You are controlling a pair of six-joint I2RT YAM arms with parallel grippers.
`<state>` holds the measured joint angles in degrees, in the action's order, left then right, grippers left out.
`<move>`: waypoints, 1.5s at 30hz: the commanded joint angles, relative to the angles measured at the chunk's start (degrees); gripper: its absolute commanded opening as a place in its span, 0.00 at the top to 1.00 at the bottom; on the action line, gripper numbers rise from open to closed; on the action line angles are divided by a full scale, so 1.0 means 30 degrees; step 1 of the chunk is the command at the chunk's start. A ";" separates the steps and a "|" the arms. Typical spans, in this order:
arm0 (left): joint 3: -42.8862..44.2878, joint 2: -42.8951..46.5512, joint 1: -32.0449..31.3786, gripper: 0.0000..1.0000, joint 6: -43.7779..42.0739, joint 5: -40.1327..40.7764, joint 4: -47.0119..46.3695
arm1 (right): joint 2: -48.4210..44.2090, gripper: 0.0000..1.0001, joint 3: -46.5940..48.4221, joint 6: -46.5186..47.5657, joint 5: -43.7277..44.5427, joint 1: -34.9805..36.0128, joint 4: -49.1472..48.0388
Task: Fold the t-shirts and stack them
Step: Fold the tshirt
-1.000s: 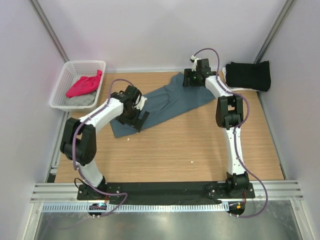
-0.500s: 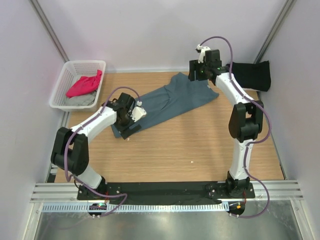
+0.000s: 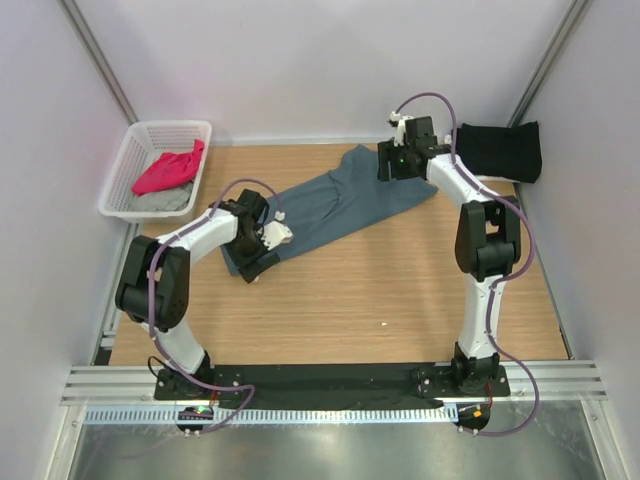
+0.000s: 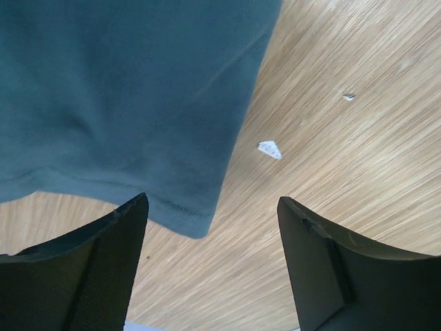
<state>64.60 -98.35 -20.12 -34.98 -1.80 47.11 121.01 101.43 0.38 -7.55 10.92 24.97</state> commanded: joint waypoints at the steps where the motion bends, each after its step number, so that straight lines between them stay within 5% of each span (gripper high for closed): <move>1: 0.0470 -0.0469 0.0085 0.25 0.0117 -0.1156 0.0438 | 0.0062 0.28 0.0819 0.0253 0.0202 0.0053 -0.0414; 7: 0.0265 -0.0763 0.0085 0.49 0.0586 -0.1858 0.1023 | 0.0970 0.28 0.1171 0.0049 0.0905 -0.0006 -0.0590; 14: -0.0233 -0.0763 0.0086 0.60 0.1289 -0.1948 0.1025 | 0.1762 0.29 0.1259 -0.0098 0.0759 -0.0006 -0.0619; 27: -0.0205 -0.1525 0.0086 0.55 0.1437 0.1186 -0.0851 | 0.1382 0.29 0.0996 -0.0098 0.0613 0.0023 -0.0824; 37: 0.1728 0.1138 0.0086 0.64 0.0177 -0.1712 0.3044 | 0.1294 0.29 0.0732 -0.0039 0.0730 0.0023 -0.0912; 45: 0.0911 0.0528 0.0290 0.49 -0.0322 -0.0279 0.2374 | 0.1558 0.29 0.1142 0.0019 0.0788 0.0052 -0.0911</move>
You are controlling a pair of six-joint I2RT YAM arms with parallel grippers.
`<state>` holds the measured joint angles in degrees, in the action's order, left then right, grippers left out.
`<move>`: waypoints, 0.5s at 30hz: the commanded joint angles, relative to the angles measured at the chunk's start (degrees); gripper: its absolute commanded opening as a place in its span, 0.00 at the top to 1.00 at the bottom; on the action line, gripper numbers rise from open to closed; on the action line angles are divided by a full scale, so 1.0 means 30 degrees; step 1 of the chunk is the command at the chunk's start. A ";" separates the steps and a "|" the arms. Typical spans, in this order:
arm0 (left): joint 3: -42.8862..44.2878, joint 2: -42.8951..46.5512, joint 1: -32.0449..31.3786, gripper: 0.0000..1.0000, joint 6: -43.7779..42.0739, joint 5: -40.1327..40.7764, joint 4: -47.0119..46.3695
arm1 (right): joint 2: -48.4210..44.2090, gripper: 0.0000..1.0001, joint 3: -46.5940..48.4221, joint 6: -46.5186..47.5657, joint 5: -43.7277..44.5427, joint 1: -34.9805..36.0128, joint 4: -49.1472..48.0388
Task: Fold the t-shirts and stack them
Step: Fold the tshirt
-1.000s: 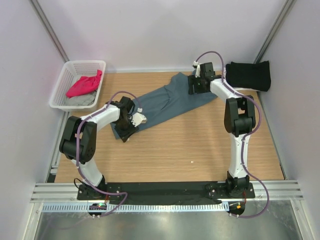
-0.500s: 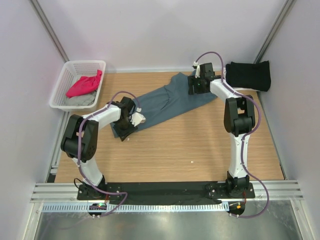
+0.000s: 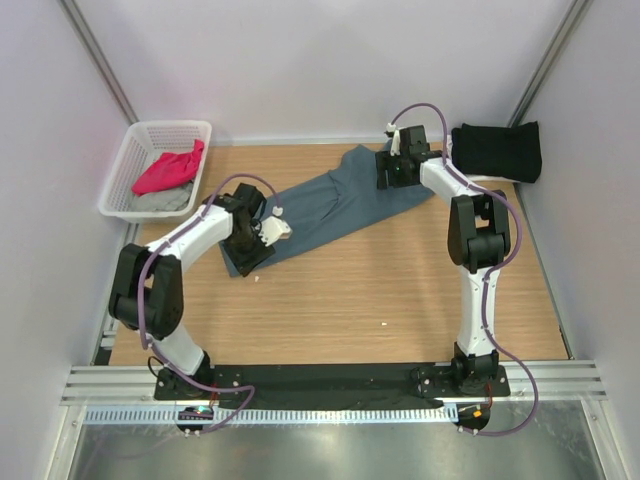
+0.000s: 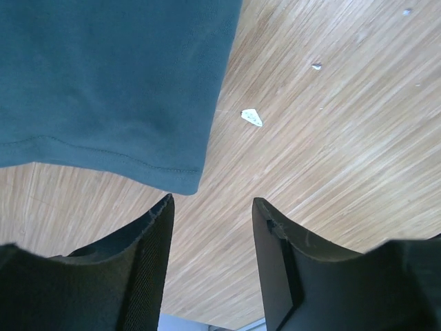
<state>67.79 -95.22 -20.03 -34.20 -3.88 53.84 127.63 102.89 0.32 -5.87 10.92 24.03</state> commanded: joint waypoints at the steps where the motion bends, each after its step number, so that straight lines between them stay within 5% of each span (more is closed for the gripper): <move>1: -0.0271 -0.0719 0.0290 0.48 -0.0642 0.0501 -0.0017 | -0.0621 0.29 0.0712 0.0070 0.0228 0.0023 -0.0569; 9: -0.0214 -0.2945 0.0759 0.46 -0.0232 0.0737 -0.1366 | -0.0913 0.29 0.0421 0.0304 0.0403 0.0023 -0.0598; 15: -0.0155 -0.3533 0.0789 0.59 -0.0057 0.0093 -0.1132 | -0.0973 0.29 0.0038 0.0393 0.0754 0.0023 -0.0774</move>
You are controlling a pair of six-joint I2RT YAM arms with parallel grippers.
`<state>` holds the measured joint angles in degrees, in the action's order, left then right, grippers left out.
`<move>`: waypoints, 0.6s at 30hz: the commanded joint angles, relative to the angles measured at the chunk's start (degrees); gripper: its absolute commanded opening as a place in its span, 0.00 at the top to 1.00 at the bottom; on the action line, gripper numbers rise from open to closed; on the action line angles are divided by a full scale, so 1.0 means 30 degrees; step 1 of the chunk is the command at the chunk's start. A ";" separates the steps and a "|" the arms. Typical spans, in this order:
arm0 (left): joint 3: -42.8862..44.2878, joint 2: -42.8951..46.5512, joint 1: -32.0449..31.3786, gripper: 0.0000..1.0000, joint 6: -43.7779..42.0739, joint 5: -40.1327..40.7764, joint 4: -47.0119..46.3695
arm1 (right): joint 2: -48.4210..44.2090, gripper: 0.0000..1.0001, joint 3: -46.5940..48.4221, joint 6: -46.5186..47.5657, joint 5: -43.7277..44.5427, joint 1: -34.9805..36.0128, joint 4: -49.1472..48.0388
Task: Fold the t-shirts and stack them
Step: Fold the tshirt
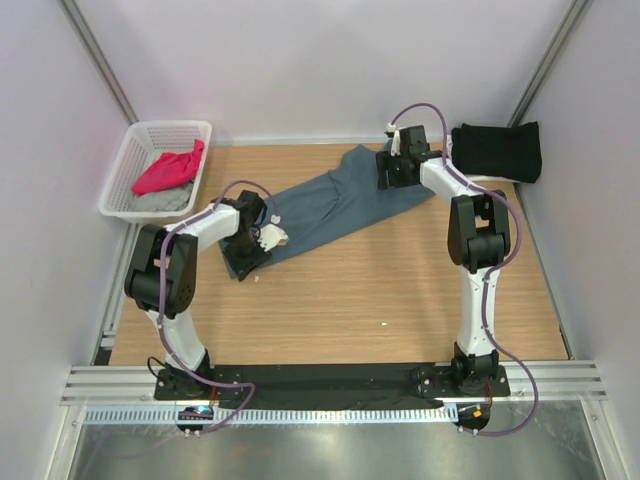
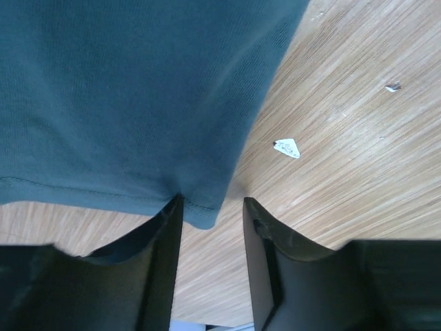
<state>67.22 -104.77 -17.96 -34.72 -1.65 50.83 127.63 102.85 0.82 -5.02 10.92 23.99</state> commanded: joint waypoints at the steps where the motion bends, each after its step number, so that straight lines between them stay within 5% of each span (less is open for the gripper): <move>1: 0.0034 -0.0466 0.0125 0.66 0.0118 -0.0767 0.0048 | -0.0885 0.29 0.0053 0.0254 0.0616 0.0023 -0.0760; 6: 0.0005 -0.0643 0.0096 0.75 0.0381 -0.1323 0.0517 | -0.0563 0.29 0.0404 0.0254 0.0851 0.0023 -0.0789; 13: 0.0970 0.0030 -0.1131 1.00 0.0732 -0.3253 0.3148 | -0.0270 0.30 0.0376 0.0634 0.1613 0.0023 -0.0379; 18: 0.1440 0.0966 -0.3825 1.00 0.1728 -0.4926 0.4706 | 0.0170 0.30 0.0258 0.0723 0.1439 0.0081 0.0119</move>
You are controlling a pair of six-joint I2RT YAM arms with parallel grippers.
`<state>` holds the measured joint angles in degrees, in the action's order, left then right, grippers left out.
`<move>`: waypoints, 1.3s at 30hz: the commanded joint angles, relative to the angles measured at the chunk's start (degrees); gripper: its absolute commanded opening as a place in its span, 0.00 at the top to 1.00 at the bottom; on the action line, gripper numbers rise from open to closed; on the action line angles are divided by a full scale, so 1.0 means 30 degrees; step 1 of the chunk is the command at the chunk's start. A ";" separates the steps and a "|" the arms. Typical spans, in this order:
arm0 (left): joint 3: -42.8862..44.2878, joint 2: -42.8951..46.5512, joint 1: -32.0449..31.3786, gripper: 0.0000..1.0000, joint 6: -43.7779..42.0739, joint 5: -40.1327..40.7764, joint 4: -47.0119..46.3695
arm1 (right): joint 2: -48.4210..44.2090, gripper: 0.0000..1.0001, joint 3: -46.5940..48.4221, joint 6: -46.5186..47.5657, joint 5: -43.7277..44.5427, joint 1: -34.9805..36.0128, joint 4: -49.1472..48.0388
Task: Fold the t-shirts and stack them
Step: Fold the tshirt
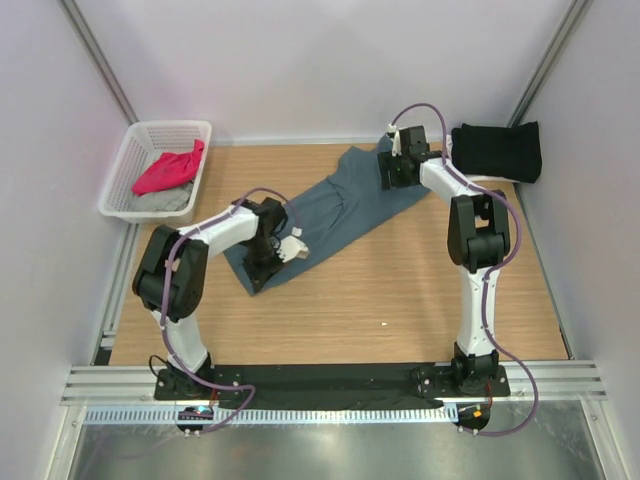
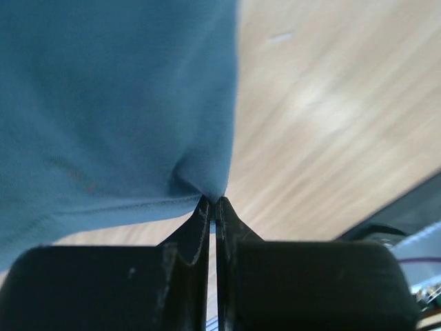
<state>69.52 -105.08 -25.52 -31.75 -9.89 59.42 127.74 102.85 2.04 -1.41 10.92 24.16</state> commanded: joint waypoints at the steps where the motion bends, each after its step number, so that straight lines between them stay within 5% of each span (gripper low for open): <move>1: 0.0676 0.1158 -0.1685 1.00 0.0884 -0.2646 0.2076 | 0.0221 0.30 0.0258 0.0344 0.0236 0.0140 0.0061; 16: 0.4036 -0.0859 -1.0618 1.00 0.5336 -0.5697 0.2518 | 0.4552 0.30 0.5146 0.0374 -0.0964 0.0902 0.1407; 39: 1.5785 -0.9650 -1.2675 1.00 0.6071 -0.6342 0.4011 | 0.7487 0.29 1.0014 -0.0505 -0.3280 0.1107 0.1467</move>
<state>111.79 -133.03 -63.18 -12.73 -27.09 68.69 148.18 131.26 1.98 -8.95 14.04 27.70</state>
